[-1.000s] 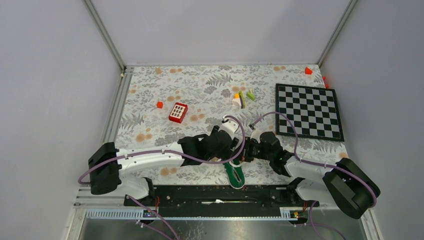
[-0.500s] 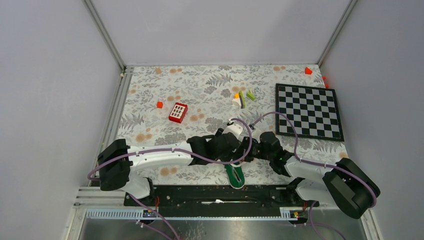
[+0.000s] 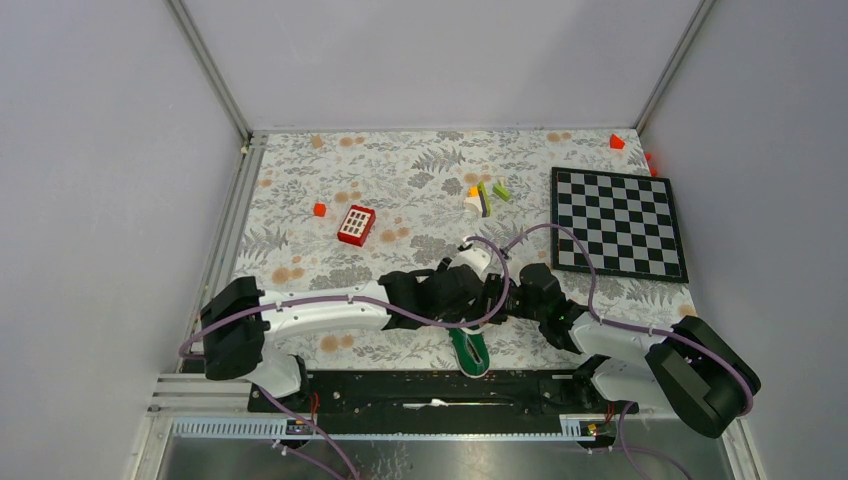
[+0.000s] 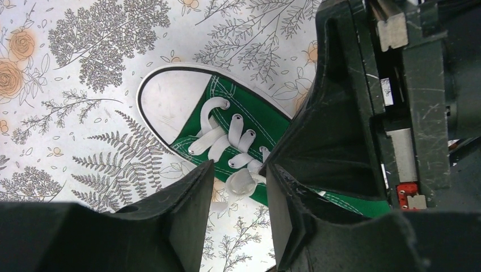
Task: Tie the shoes
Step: Tie the shoelace on the shoe.
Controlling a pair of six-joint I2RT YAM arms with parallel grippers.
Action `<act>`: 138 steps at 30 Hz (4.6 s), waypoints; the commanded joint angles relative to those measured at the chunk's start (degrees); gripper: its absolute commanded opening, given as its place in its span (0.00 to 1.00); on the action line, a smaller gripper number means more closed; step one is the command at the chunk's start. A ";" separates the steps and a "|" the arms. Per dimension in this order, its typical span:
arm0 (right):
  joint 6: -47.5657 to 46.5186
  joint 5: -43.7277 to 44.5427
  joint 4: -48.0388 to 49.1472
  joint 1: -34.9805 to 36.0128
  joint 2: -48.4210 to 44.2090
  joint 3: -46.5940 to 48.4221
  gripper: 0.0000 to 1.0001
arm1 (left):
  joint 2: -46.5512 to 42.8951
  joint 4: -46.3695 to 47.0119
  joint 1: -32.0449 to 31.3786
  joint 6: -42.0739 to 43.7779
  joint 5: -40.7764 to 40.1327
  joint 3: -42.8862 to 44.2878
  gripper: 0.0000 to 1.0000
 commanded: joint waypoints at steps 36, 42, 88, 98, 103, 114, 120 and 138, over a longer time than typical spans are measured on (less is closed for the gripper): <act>0.30 5.08 -2.22 0.70 -3.47 -0.61 0.00 | -3.51 0.30 -1.02 -1.99 -2.89 -1.13 0.00; 0.03 8.05 -5.21 0.70 -6.12 -0.87 0.00 | -6.18 2.34 -0.77 -3.41 -1.40 -4.05 0.00; 0.12 18.01 -16.66 -2.26 -15.82 -2.60 0.00 | -19.72 17.59 7.65 -16.42 10.62 -26.93 0.00; -0.89 19.12 -19.06 -3.40 -18.10 -2.13 0.00 | -20.83 18.48 8.29 -14.95 13.03 -25.82 0.00; -1.90 19.23 -19.47 -3.92 -17.61 -1.32 0.00 | -23.78 20.25 8.27 -14.65 16.52 -25.11 0.00; -3.91 17.91 -19.48 -7.01 -16.52 -0.75 0.00 | -26.14 22.99 10.16 -17.75 17.21 -30.93 0.00; -4.29 16.92 -19.48 -8.73 -16.48 -0.84 0.00 | -28.64 21.73 11.14 -18.54 16.78 -33.98 0.00; -3.34 16.49 -19.12 -9.19 -16.19 -1.93 0.00 | -27.59 23.59 11.40 -18.54 16.98 -35.33 0.00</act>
